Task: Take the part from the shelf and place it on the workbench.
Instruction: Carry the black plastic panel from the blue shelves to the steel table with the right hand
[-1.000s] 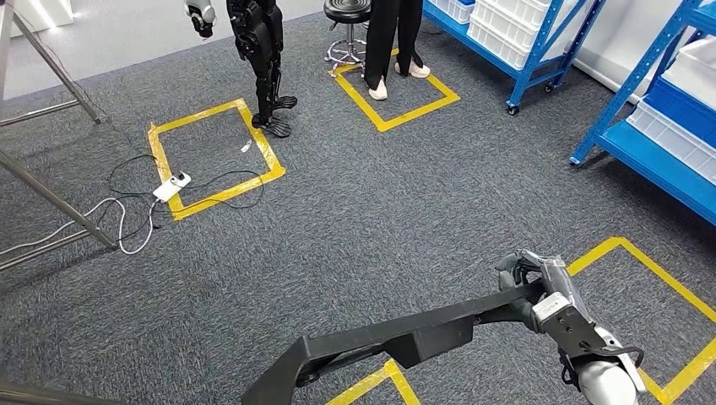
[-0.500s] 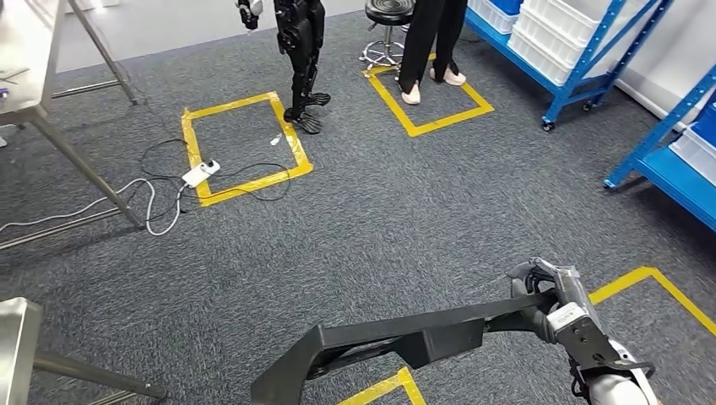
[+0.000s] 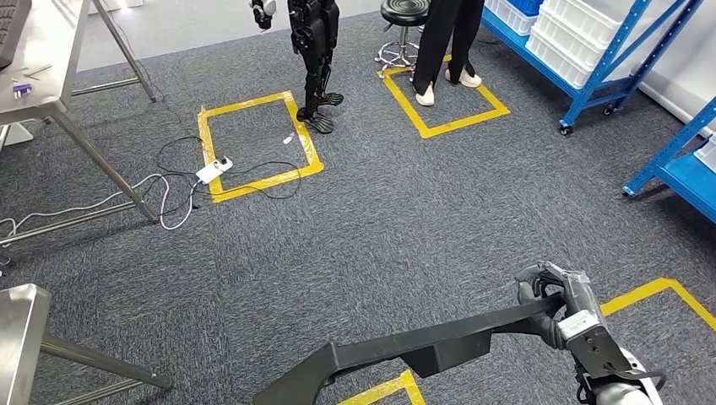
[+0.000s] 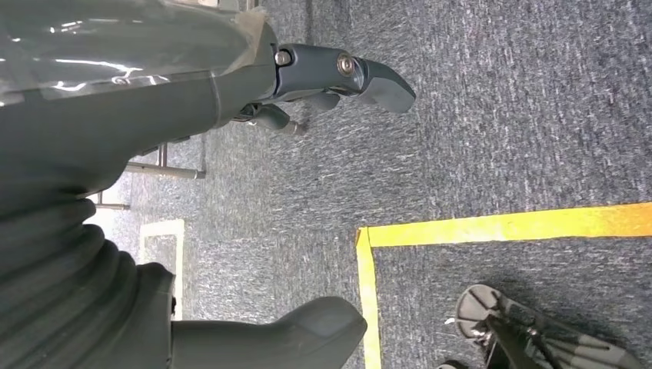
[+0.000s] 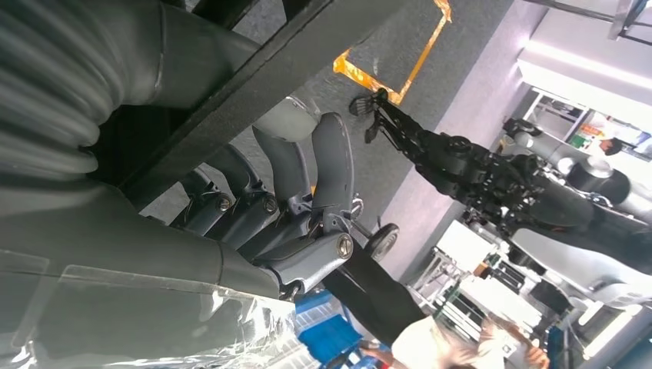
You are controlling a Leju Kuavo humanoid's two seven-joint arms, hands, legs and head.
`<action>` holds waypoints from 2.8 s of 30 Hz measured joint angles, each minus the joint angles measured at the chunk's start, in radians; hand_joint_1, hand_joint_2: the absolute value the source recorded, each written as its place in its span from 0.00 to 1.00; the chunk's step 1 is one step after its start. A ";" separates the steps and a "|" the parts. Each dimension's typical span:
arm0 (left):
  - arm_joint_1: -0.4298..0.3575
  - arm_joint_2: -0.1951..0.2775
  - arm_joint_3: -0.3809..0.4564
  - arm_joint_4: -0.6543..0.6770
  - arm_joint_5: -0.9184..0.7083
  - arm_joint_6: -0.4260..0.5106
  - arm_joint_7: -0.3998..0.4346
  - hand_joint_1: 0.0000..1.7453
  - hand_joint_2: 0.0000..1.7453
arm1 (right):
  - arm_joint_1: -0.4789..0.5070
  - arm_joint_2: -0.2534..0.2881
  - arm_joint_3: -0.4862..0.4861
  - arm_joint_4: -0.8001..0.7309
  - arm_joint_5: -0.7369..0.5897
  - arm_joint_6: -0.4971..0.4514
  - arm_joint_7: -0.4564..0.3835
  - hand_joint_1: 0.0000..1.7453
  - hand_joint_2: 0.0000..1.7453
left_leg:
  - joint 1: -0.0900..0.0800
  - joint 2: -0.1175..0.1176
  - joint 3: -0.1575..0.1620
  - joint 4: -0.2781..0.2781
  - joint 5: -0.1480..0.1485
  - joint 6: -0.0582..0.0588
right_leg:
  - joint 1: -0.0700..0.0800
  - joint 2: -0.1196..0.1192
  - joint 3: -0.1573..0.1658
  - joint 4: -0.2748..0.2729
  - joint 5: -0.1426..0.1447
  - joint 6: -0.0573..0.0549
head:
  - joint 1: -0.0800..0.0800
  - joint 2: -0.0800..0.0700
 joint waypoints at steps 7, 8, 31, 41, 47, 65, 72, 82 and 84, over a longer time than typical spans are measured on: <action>-0.003 0.003 -0.001 0.000 -0.003 -0.001 0.000 0.00 1.00 | 0.003 0.010 -0.012 -0.017 0.004 0.000 -0.002 1.00 1.00 | -0.009 -0.011 0.051 -0.106 0.034 0.041 | 0.007 0.001 -0.018 0.048 -0.037 0.028 | 0.003 0.000; -0.003 0.004 -0.001 0.000 -0.004 -0.001 0.000 0.00 1.00 | 0.005 0.011 -0.015 -0.018 0.005 0.000 -0.002 1.00 1.00 | -0.008 -0.016 0.054 -0.110 0.037 0.046 | 0.004 0.015 -0.044 0.103 -0.064 0.025 | 0.005 0.000; -0.002 0.007 -0.002 0.002 -0.018 -0.005 0.002 0.00 1.00 | 0.016 0.011 -0.068 -0.041 0.011 0.010 -0.008 1.00 1.00 | -0.002 0.004 0.018 -0.017 -0.003 0.007 | 0.004 -0.003 0.000 0.004 -0.002 0.003 | 0.001 0.000; -0.002 0.006 -0.002 0.003 -0.018 -0.005 0.009 0.00 1.00 | 0.015 -0.020 -0.115 -0.046 -0.023 0.025 0.000 1.00 1.00 | -0.011 -0.027 0.052 -0.105 0.033 0.053 | 0.002 0.033 -0.130 0.263 -0.118 0.025 | 0.009 0.000; -0.003 0.003 -0.002 0.003 -0.016 -0.004 0.014 0.00 1.00 | 0.020 -0.019 -0.119 -0.050 -0.021 0.031 0.004 1.00 1.00 | -0.013 -0.068 0.051 -0.092 0.027 0.039 | -0.012 0.054 -0.024 0.032 -0.009 0.063 | 0.010 0.000; -0.006 0.000 -0.002 0.002 -0.033 -0.007 0.020 0.00 1.00 | 0.035 0.000 -0.130 -0.099 -0.005 0.029 0.017 1.00 1.00 | -0.006 0.016 0.044 -0.070 0.008 0.013 | 0.009 -0.005 -0.009 0.006 0.002 0.007 | 0.003 0.000; -0.007 0.003 -0.009 0.002 -0.049 -0.017 0.023 0.00 1.00 | 0.042 0.014 -0.137 -0.106 0.002 0.028 0.020 1.00 1.00 | -0.008 -0.015 0.057 -0.108 0.031 0.051 | 0.005 0.024 -0.088 0.169 -0.081 0.021 | 0.009 0.000; -0.005 0.008 -0.009 0.002 -0.054 -0.025 0.030 0.00 1.00 | 0.057 0.020 -0.158 -0.106 -0.002 0.037 0.022 1.00 1.00 | -0.011 -0.072 0.050 -0.091 0.023 0.024 | -0.006 0.052 -0.008 0.011 -0.003 0.041 | 0.011 0.000; -0.003 0.008 -0.009 0.002 -0.054 -0.026 0.031 0.00 1.00 | 0.050 0.021 -0.157 -0.106 -0.002 0.038 0.022 1.00 1.00 | -0.007 -0.066 0.044 -0.081 0.015 0.017 | -0.009 0.046 -0.009 0.010 0.001 0.026 | 0.010 0.000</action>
